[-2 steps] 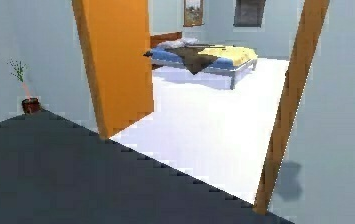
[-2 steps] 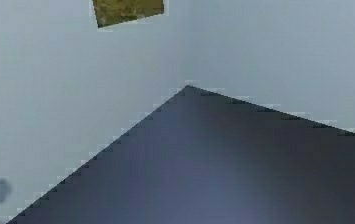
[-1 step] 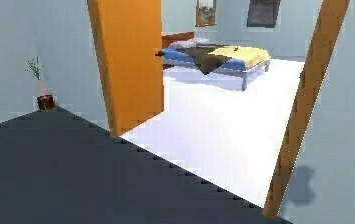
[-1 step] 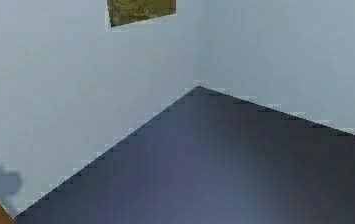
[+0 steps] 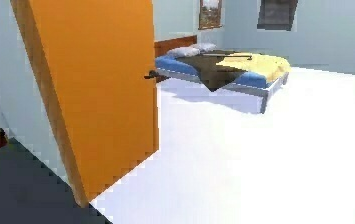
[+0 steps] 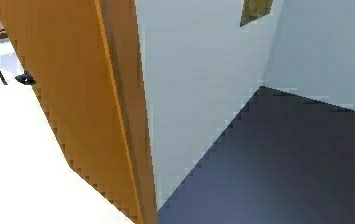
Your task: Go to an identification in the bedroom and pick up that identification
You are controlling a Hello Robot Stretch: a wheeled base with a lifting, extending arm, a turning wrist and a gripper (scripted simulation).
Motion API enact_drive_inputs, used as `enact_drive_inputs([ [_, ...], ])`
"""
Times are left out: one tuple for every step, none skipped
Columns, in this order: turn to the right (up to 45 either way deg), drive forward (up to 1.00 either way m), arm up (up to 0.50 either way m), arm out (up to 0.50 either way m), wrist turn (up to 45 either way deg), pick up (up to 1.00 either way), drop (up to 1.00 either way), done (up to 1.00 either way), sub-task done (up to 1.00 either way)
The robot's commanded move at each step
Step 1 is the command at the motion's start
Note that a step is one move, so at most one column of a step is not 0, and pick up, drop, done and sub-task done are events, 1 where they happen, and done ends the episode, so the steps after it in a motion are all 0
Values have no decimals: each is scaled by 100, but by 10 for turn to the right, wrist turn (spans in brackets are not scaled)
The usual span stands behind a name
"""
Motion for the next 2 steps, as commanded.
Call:
enact_drive_inputs([
  [0, 25, 0, 0, 0, 0, 0, 0, 0],
  [330, 0, 0, 0, 0, 0, 0, 0, 0],
])
